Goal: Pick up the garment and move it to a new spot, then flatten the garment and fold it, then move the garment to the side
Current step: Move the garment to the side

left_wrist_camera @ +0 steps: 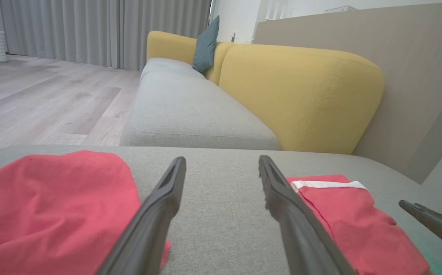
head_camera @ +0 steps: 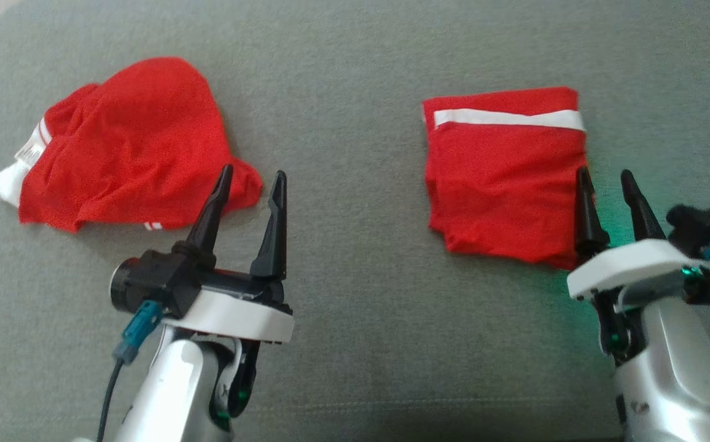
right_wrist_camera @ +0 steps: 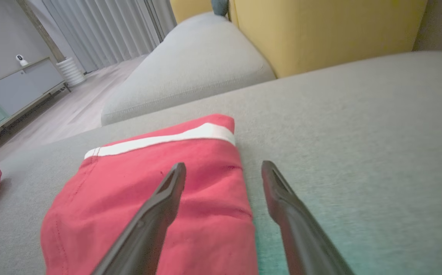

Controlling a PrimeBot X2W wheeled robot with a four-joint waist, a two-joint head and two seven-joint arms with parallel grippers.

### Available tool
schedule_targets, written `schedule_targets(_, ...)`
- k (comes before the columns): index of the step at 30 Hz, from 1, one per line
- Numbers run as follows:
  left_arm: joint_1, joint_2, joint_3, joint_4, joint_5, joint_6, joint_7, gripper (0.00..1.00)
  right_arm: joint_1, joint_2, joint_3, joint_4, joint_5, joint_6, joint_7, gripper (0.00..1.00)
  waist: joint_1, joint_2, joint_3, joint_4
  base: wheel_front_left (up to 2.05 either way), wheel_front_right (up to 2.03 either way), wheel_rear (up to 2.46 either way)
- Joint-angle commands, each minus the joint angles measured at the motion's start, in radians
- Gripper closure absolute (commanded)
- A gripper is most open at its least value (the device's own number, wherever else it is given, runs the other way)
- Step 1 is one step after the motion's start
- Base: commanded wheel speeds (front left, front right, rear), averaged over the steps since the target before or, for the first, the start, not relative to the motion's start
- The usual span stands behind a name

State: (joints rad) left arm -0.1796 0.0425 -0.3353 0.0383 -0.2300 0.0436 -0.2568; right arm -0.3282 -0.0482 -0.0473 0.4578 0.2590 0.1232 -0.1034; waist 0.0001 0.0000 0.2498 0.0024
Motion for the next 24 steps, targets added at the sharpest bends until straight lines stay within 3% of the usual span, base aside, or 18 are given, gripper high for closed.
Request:
schedule_targets(1, -0.041, 0.008, 0.027, -0.028, 0.008, -0.003, -0.005, 0.0, -0.035, -0.002, 0.018, -0.001, 0.012, 0.008, 0.007, 0.0, -0.0001, 0.0, 0.029, 0.027, 0.0, 0.0, 0.0)
schedule_targets(11, -0.076, 0.008, 0.028, -0.035, 0.009, -0.006, -0.005, 0.0, -0.16, -0.002, 0.006, 0.215, 0.001, 0.008, 0.025, 0.0, -0.0001, 0.0, 0.096, 0.065, 0.0, 0.0, 0.0)
schedule_targets(12, -0.078, 0.008, 0.031, -0.036, 0.01, -0.006, -0.005, 0.0, -0.169, -0.002, 0.016, 0.225, 0.0, 0.008, 0.019, 0.76, -0.0001, 0.0, 0.1, 0.064, 0.0, 0.0, 0.0)
schedule_targets(13, -0.08, 0.008, 0.034, -0.036, 0.011, -0.006, -0.005, 0.0, -0.176, -0.002, 0.026, 0.231, -0.006, 0.008, 0.009, 1.0, -0.0001, 0.0, 0.102, 0.061, 0.0, 0.0, 0.0)
schedule_targets(16, -0.082, 0.008, 0.04, -0.036, 0.014, -0.006, -0.005, 0.0, -0.191, -0.002, 0.036, 0.235, -0.029, 0.008, -0.016, 1.0, -0.0001, 0.0, 0.105, 0.051, 0.0, 0.0, 0.0)
schedule_targets(20, -0.085, 0.008, 0.048, -0.037, 0.022, -0.012, -0.005, 0.0, -0.214, -0.004, 0.013, 0.21, -0.15, 0.008, -0.059, 1.0, -0.0001, 0.0, 0.107, 0.019, 0.0, 0.0, 0.0)
schedule_targets(24, -0.091, 0.008, 0.052, -0.04, 0.029, -0.017, -0.005, 0.0, -0.225, -0.053, 0.001, 0.154, -0.252, 0.008, -0.066, 1.0, -0.0001, 0.0, 0.11, -0.013, 0.0, 0.0, 0.0)
